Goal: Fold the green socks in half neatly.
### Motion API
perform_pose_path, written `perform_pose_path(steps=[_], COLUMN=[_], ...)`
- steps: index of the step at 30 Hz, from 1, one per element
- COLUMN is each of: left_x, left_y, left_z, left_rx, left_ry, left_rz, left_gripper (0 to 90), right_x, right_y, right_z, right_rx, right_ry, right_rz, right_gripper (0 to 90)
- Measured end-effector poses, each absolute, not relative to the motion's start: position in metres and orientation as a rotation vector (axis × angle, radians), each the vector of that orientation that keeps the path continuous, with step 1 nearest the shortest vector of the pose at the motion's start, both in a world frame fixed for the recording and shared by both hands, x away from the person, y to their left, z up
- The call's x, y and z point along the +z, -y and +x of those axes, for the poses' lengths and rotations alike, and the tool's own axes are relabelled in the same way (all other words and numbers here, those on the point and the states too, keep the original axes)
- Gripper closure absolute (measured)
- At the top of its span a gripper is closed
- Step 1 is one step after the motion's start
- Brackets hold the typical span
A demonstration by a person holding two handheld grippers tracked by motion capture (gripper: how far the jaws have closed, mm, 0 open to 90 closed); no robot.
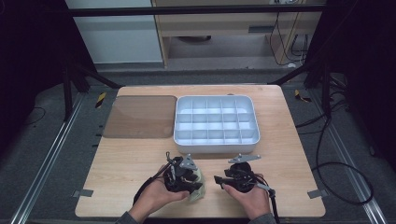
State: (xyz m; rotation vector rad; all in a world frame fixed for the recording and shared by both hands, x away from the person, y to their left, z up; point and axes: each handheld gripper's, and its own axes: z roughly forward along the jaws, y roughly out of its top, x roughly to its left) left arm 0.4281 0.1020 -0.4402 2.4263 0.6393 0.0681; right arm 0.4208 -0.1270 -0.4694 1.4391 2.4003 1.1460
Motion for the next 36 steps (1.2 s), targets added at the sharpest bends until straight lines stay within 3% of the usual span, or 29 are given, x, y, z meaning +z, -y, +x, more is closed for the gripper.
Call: perform_pose_path(steps=[10,17,22,27,36], left_x=[-0.423,-0.413,-0.422,-0.444,-0.475], left_y=[-0.121,-0.159,-0.193,-0.226,-0.263], left_z=[0.425,0.433,0.437,0.437,0.437], left_rx=[0.139,0.264,0.321,0.333,0.345], left_ry=[-0.675,-0.803,-0.881,-0.962,-1.05], left_rz=[2.369,2.321,2.302,2.287,2.281], left_gripper=[54.0,28.0,18.8,15.8,15.8], right_x=[-0.465,-0.445,-0.429,-0.432,-0.459], right_y=[0.127,0.113,0.087,0.06,0.047], right_z=[0.42,0.418,0.422,0.435,0.437], right_rx=[1.159,1.2,1.216,1.168,1.039], right_ry=[-2.396,-2.395,-2.417,-2.467,-2.514], right_rz=[1.431,1.397,1.348,1.351,1.413], right_gripper=[46.4,41.1,37.0,30.7,34.4])
